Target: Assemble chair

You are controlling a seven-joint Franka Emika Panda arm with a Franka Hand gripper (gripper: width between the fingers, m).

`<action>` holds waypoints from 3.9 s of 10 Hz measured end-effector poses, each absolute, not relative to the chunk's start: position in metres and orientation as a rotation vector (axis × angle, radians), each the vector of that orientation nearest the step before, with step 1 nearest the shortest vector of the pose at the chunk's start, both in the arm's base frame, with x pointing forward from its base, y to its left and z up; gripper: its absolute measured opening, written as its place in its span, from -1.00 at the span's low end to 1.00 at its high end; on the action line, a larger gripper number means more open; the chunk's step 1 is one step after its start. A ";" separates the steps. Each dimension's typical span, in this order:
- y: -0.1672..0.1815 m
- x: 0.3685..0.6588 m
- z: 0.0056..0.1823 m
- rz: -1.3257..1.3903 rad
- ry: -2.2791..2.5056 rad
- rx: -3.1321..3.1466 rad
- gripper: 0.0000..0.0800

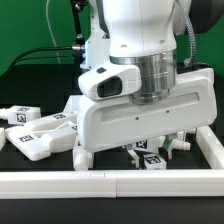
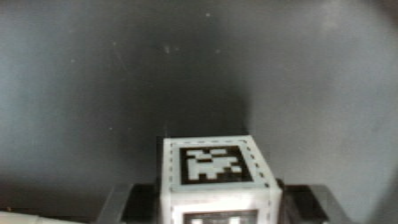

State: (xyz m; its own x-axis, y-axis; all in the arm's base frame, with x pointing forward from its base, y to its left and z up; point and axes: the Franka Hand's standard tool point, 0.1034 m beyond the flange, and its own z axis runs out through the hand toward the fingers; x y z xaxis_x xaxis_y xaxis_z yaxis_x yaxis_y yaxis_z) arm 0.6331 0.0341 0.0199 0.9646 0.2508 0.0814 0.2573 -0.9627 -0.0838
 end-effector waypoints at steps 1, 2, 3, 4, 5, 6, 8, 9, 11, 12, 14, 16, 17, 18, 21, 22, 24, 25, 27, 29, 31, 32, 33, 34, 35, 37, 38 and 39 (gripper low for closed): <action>0.034 0.632 0.022 -0.107 -0.379 -3.022 -0.30; 0.031 0.616 0.035 -0.093 -0.345 -3.030 -0.30; 0.028 0.595 0.052 -0.075 -0.343 -3.034 -0.30; 0.027 0.571 0.073 -0.068 -0.333 -3.040 -0.30; 0.026 0.550 0.095 -0.064 -0.288 -3.048 -0.30; 0.025 0.535 0.104 -0.062 -0.220 -3.051 -0.30; 0.025 0.537 0.096 -0.048 -0.234 -3.048 -0.30; 0.026 0.536 0.097 -0.048 -0.234 -3.048 -0.30; 0.020 0.518 0.094 -0.042 -0.196 -3.048 -0.30; 0.009 0.492 0.094 -0.021 -0.237 -3.050 -0.30; -0.001 0.446 0.081 -0.113 -0.224 -3.087 -0.30; 0.002 0.444 0.080 -0.070 -0.232 -3.079 -0.30; 0.002 0.441 0.078 -0.063 -0.232 -3.079 -0.30; 0.002 0.440 0.077 -0.058 -0.233 -3.079 -0.30; -0.002 0.394 0.035 -0.101 -0.205 -3.109 -0.30; -0.002 0.388 0.024 -0.069 -0.196 -3.109 -0.30; 0.001 0.388 0.023 -0.063 -0.185 -3.108 -0.30; 0.003 0.388 0.023 -0.062 -0.181 -3.107 -0.30; 0.003 0.387 0.022 -0.056 -0.188 -3.106 -0.02; 0.010 0.383 0.021 -0.037 -0.210 -3.098 0.53; 0.024 0.392 0.036 0.008 -0.235 -3.081 0.61; 0.028 0.410 0.051 0.022 -0.263 -3.066 0.62; 0.031 0.430 0.062 0.043 -0.277 -3.051 0.62; 0.034 0.452 0.074 0.075 -0.275 -3.034 0.62; 0.034 0.462 0.077 0.065 -0.280 -3.031 0.62; 0.034 0.457 0.074 0.079 -0.280 -3.030 0.62; 0.034 0.460 0.073 0.072 -0.305 -3.031 0.62; 0.034 0.471 0.071 0.032 -0.387 -3.036 0.62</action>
Offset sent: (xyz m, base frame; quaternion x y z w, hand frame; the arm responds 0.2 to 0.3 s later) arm -0.1000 -0.0100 0.0714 -0.0125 -0.0357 0.0297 0.9988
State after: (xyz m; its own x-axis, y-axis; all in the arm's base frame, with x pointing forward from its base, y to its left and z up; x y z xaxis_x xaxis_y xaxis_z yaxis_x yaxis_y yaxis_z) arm 0.4712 0.0343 0.0707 0.9678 0.2513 -0.0108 0.2496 -0.9648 -0.0827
